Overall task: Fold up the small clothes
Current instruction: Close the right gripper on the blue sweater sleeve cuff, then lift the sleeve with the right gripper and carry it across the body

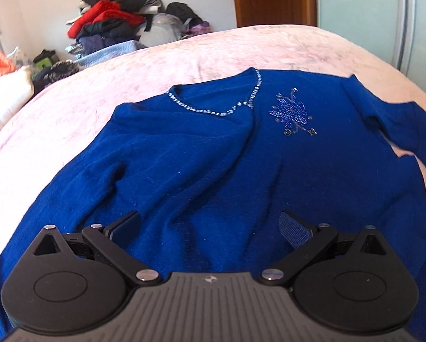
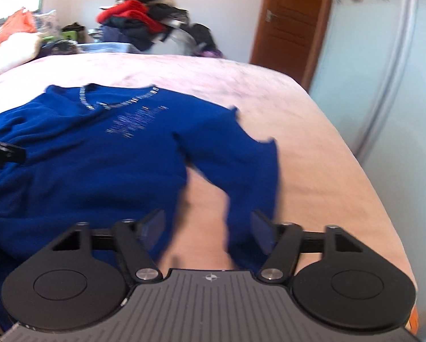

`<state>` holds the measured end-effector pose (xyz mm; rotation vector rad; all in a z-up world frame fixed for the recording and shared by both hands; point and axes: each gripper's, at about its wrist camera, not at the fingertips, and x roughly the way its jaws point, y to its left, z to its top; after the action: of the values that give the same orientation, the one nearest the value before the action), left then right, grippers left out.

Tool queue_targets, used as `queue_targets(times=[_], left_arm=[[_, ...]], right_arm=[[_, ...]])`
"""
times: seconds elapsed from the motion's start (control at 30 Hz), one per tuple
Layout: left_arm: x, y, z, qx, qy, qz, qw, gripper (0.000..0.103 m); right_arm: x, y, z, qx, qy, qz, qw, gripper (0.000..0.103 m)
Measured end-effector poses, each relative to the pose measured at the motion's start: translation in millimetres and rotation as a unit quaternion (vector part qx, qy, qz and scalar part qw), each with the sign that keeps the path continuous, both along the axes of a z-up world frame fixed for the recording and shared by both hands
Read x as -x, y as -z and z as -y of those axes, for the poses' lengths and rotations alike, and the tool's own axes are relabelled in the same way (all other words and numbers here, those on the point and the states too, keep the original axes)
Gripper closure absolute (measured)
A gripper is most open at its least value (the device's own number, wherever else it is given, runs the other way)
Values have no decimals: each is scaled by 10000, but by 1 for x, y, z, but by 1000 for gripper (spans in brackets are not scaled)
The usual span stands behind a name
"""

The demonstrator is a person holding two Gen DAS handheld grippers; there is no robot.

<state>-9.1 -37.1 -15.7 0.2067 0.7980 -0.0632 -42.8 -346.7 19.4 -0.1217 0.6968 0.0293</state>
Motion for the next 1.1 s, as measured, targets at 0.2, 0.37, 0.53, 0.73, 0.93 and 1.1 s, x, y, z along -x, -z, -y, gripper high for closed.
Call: queue_targets(times=[0.2, 0.37, 0.53, 0.73, 0.93, 1.1], left_arm=[[-1, 1, 9, -109, 114, 7, 9999, 0], [-1, 4, 11, -142, 130, -38, 9998, 0], [-3, 5, 10, -187, 87, -33, 9998, 0], [-4, 5, 8, -194, 72, -45, 9998, 0], [-4, 6, 8, -189, 40, -54, 9998, 0], [-3, 6, 9, -226, 66, -45, 9997, 0]], right_arm=[[6, 12, 9, 190, 104, -188, 9996, 41], [-3, 27, 10, 252, 38, -394, 9989, 67], [-6, 16, 29, -164, 413, 138, 9989, 98], [-1, 13, 128, -4019, 1149, 585, 9066, 97], [26, 57, 201, -6270, 2199, 816, 7429, 90], [37, 61, 196, -5351, 2922, 199, 7924, 68]])
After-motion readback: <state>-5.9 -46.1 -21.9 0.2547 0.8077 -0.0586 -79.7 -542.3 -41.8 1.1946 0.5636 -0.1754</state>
